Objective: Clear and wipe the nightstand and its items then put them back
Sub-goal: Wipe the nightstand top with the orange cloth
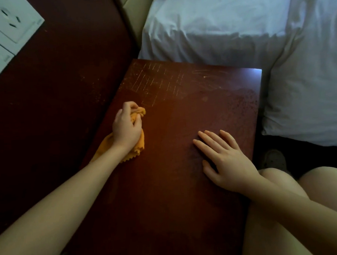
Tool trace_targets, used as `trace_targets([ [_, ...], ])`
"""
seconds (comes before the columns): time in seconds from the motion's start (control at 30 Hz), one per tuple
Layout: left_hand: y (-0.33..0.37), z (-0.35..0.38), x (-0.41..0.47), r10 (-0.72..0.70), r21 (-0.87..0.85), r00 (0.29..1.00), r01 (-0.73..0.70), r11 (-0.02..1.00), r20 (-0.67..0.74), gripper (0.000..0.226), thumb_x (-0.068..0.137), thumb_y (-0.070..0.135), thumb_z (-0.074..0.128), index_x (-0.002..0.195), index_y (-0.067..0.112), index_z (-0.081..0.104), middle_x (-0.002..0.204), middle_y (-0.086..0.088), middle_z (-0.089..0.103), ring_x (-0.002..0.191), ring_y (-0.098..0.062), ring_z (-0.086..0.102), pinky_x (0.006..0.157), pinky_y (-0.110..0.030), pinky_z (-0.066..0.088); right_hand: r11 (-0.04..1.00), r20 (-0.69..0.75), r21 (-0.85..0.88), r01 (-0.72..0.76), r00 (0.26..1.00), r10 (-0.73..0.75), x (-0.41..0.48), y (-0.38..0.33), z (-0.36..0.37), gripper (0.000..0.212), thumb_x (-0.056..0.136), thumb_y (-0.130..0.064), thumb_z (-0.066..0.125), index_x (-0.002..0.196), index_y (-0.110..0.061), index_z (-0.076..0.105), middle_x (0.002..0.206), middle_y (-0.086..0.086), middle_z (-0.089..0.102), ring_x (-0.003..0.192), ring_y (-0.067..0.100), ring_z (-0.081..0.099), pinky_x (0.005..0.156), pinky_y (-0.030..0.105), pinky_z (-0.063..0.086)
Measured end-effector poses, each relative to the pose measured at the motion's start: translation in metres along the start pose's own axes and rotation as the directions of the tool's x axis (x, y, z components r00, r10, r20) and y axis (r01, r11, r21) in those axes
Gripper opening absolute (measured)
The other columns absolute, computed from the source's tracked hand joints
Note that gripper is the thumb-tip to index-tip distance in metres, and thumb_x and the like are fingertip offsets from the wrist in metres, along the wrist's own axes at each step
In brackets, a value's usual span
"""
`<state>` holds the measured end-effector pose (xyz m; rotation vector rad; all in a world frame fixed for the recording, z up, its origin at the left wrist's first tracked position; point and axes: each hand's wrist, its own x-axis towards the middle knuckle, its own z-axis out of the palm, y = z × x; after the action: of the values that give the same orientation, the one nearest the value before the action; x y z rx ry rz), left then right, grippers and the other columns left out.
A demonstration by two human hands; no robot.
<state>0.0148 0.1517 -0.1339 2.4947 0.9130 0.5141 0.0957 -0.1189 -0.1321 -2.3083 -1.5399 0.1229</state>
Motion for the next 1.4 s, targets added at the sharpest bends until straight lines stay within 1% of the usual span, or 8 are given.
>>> trace_targets([
  [0.13, -0.014, -0.012, -0.003, -0.054, 0.013, 0.995, 0.055, 0.998, -0.083, 0.021, 0.090, 0.007, 0.051, 0.110, 0.013, 0.048, 0.112, -0.008, 0.058, 0.099, -0.011, 0.053, 0.072, -0.006, 0.037, 1.000, 0.010, -0.011, 0.003, 1.000, -0.002, 0.000, -0.001, -0.001, 0.051, 0.081, -0.026, 0.051, 0.130, -0.010, 0.054, 0.135, 0.012, 0.051, 0.126, 0.031, 0.047, 0.105, 0.051, 0.021],
  [0.33, 0.003, 0.000, 0.031, -0.334, -0.024, 0.906, 0.340, 0.940, -0.261, 0.026, 0.089, 0.003, 0.049, 0.112, 0.015, 0.048, 0.114, -0.013, 0.054, 0.101, -0.021, 0.056, 0.072, -0.022, 0.042, 1.000, 0.016, -0.011, -0.005, 1.000, 0.005, 0.001, 0.000, 0.000, 0.054, 0.084, -0.032, 0.036, 0.130, -0.010, 0.054, 0.135, 0.012, 0.051, 0.126, 0.031, 0.047, 0.105, 0.052, 0.022],
  [0.5, 0.022, 0.010, 0.010, -0.107, 0.007, 0.990, 0.108, 0.994, -0.094, 0.024, 0.089, 0.005, 0.051, 0.111, 0.015, 0.048, 0.108, -0.006, 0.057, 0.091, -0.009, 0.049, 0.063, -0.008, 0.032, 1.000, 0.029, -0.020, -0.009, 1.000, 0.010, 0.000, -0.001, -0.001, 0.054, 0.085, -0.033, 0.035, 0.130, -0.011, 0.053, 0.135, 0.012, 0.051, 0.126, 0.030, 0.046, 0.106, 0.051, 0.021],
  [0.6, 0.021, 0.008, -0.019, 0.050, -0.013, 0.999, -0.050, 0.999, 0.009, 0.021, 0.089, 0.006, 0.052, 0.109, 0.014, 0.049, 0.104, 0.001, 0.060, 0.093, -0.008, 0.051, 0.072, -0.012, 0.034, 1.000, 0.029, -0.019, -0.009, 1.000, 0.009, 0.000, -0.001, -0.002, 0.054, 0.084, -0.033, 0.035, 0.130, -0.011, 0.054, 0.135, 0.012, 0.051, 0.126, 0.030, 0.047, 0.105, 0.051, 0.021],
  [0.77, 0.014, 0.005, -0.023, -0.088, -0.027, 0.991, 0.086, 0.996, -0.096, 0.024, 0.089, 0.005, 0.051, 0.111, 0.015, 0.049, 0.109, -0.004, 0.060, 0.099, -0.011, 0.054, 0.070, -0.005, 0.034, 1.000, 0.029, -0.011, 0.000, 1.000, 0.000, 0.000, 0.001, 0.000, 0.052, 0.084, -0.030, 0.046, 0.132, -0.012, 0.051, 0.137, 0.011, 0.049, 0.128, 0.028, 0.045, 0.107, 0.050, 0.020],
  [0.93, 0.026, 0.009, 0.021, -0.348, -0.063, 0.908, 0.343, 0.937, -0.232, 0.029, 0.089, 0.003, 0.049, 0.116, 0.014, 0.047, 0.117, -0.009, 0.055, 0.106, -0.018, 0.055, 0.081, -0.024, 0.049, 1.000, -0.001, 0.006, 0.006, 1.000, -0.006, 0.000, 0.001, 0.000, 0.053, 0.080, -0.026, 0.054, 0.130, -0.010, 0.053, 0.135, 0.013, 0.051, 0.127, 0.030, 0.046, 0.106, 0.050, 0.020],
  [1.27, 0.034, 0.013, -0.043, 0.018, -0.048, 1.000, -0.019, 0.999, -0.015, 0.020, 0.089, 0.007, 0.052, 0.106, 0.018, 0.048, 0.102, 0.009, 0.058, 0.095, -0.006, 0.053, 0.075, -0.009, 0.035, 1.000, 0.006, 0.004, 0.002, 1.000, -0.002, 0.000, 0.001, 0.000, 0.053, 0.084, -0.032, 0.039, 0.130, -0.010, 0.053, 0.135, 0.012, 0.051, 0.126, 0.030, 0.046, 0.106, 0.052, 0.022],
  [1.4, 0.019, 0.005, -0.018, -0.099, -0.024, 0.992, 0.098, 0.995, -0.075, 0.024, 0.089, 0.005, 0.051, 0.110, 0.016, 0.049, 0.109, -0.001, 0.061, 0.100, -0.009, 0.054, 0.069, -0.002, 0.034, 1.000, 0.000, 0.004, -0.001, 1.000, 0.001, 0.000, 0.001, 0.000, 0.055, 0.084, -0.033, 0.036, 0.130, -0.010, 0.053, 0.135, 0.012, 0.051, 0.127, 0.029, 0.046, 0.106, 0.051, 0.021],
])
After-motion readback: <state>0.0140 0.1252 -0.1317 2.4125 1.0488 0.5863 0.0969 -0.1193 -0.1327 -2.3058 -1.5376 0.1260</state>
